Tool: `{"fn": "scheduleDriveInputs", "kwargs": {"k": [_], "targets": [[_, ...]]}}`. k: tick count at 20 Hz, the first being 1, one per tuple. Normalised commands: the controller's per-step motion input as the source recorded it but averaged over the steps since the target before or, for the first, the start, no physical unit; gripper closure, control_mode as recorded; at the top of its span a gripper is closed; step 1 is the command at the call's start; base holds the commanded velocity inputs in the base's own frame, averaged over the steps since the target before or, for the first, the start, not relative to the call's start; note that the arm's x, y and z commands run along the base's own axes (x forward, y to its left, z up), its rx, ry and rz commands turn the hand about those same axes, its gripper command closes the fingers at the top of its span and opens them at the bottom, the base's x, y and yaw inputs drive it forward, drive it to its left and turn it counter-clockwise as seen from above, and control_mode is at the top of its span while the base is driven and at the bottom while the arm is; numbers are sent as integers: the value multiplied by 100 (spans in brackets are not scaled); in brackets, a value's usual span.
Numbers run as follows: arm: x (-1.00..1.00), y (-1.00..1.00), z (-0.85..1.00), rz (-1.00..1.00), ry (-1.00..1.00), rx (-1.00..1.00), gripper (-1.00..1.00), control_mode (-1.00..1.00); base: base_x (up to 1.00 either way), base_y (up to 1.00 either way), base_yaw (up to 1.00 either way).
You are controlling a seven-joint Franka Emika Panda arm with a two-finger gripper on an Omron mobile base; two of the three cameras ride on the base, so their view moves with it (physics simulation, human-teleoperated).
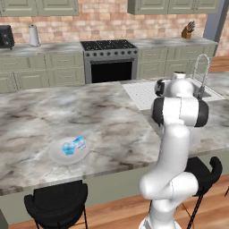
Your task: Place two yogurt containers on each plate.
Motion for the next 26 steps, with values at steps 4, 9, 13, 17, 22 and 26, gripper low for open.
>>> {"fn": "scheduleDriveInputs", "kwargs": {"k": [4, 9, 13, 17, 22, 26], "targets": [[46, 0, -21, 4, 6, 0, -100, -100, 0, 0, 0], [27, -7, -16, 3, 7, 0, -100, -100, 0, 0, 0], [25, -8, -31, 1, 12, 0, -100, -100, 0, 0, 0], [19, -20, -27, 0, 10, 0, -100, -100, 0, 0, 0], [12, -13, -16, 0, 7, 0, -100, -100, 0, 0, 0], [18, 0, -8, 0, 2, 0, -100, -100, 0, 0, 0]]}}
